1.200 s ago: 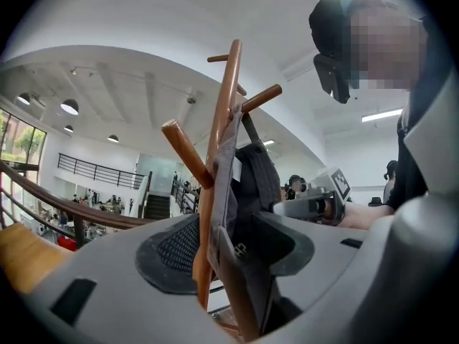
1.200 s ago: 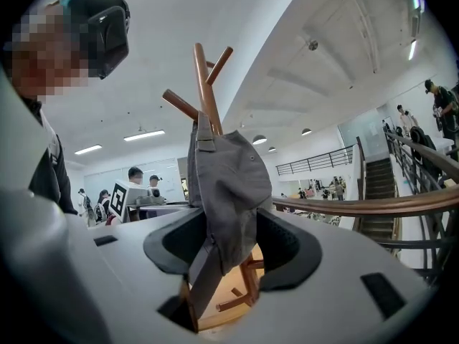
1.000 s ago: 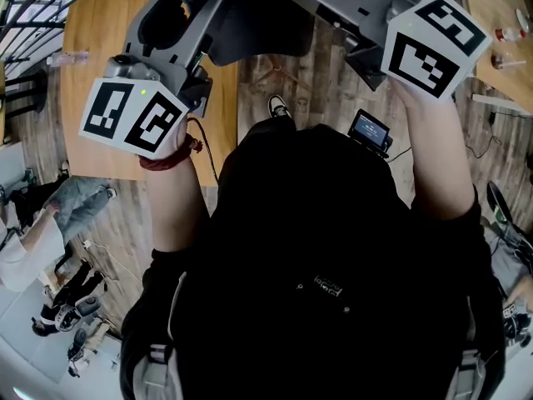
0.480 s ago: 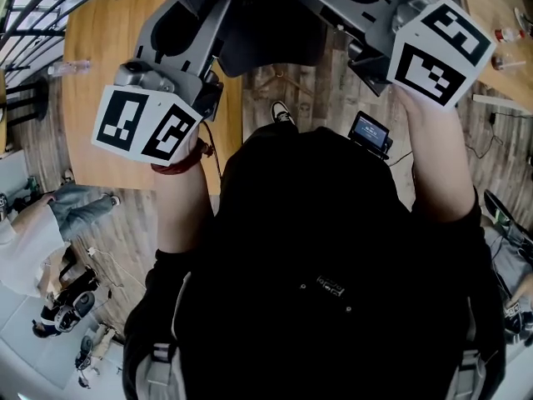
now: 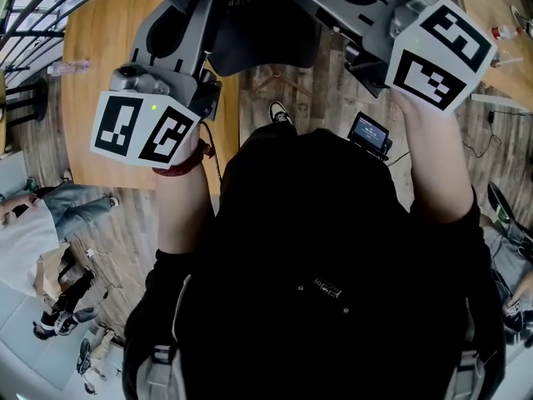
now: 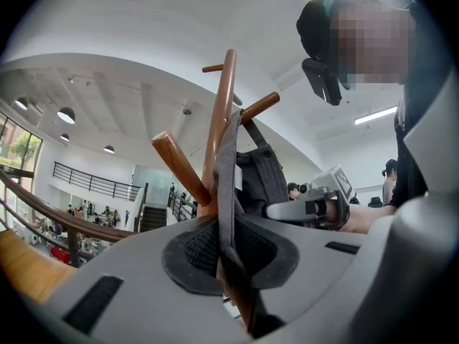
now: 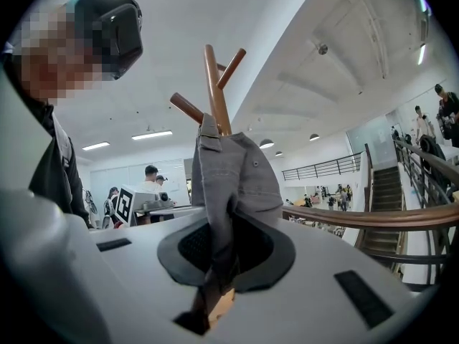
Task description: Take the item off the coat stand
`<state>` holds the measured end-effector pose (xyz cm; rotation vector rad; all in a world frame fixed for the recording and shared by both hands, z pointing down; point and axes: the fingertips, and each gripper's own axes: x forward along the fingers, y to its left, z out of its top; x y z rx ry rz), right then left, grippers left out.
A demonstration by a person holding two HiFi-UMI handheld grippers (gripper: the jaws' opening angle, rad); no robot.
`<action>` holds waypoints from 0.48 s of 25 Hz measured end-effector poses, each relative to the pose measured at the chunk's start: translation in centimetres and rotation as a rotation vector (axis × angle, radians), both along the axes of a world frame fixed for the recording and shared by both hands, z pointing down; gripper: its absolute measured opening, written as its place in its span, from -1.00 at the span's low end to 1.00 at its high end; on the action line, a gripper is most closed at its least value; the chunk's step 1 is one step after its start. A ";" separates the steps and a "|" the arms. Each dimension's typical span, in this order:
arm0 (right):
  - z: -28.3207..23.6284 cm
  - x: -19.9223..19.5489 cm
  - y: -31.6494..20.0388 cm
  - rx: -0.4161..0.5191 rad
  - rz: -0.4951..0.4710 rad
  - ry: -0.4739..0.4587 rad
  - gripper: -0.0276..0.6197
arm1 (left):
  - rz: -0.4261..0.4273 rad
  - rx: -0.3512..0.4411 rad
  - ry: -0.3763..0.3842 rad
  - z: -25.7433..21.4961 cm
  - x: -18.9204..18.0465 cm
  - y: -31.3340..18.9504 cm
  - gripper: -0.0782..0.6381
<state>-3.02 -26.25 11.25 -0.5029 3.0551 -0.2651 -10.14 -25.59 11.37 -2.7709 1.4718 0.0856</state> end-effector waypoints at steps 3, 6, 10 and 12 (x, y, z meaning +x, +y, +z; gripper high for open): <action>0.1 -0.4 0.0 0.006 -0.012 -0.001 -0.78 | -0.007 0.003 0.020 0.2 -0.5 0.0 -0.70; 0.6 -0.4 0.4 0.013 -0.021 -0.003 -0.78 | -0.015 0.011 0.041 0.8 -0.6 0.2 -0.70; 0.2 -1.0 0.7 0.012 -0.038 -0.021 -0.78 | -0.031 0.024 0.043 0.4 -1.1 0.7 -0.70; 0.3 -1.0 0.9 0.013 -0.042 -0.029 -0.78 | -0.037 0.030 0.046 0.7 -1.0 0.8 -0.70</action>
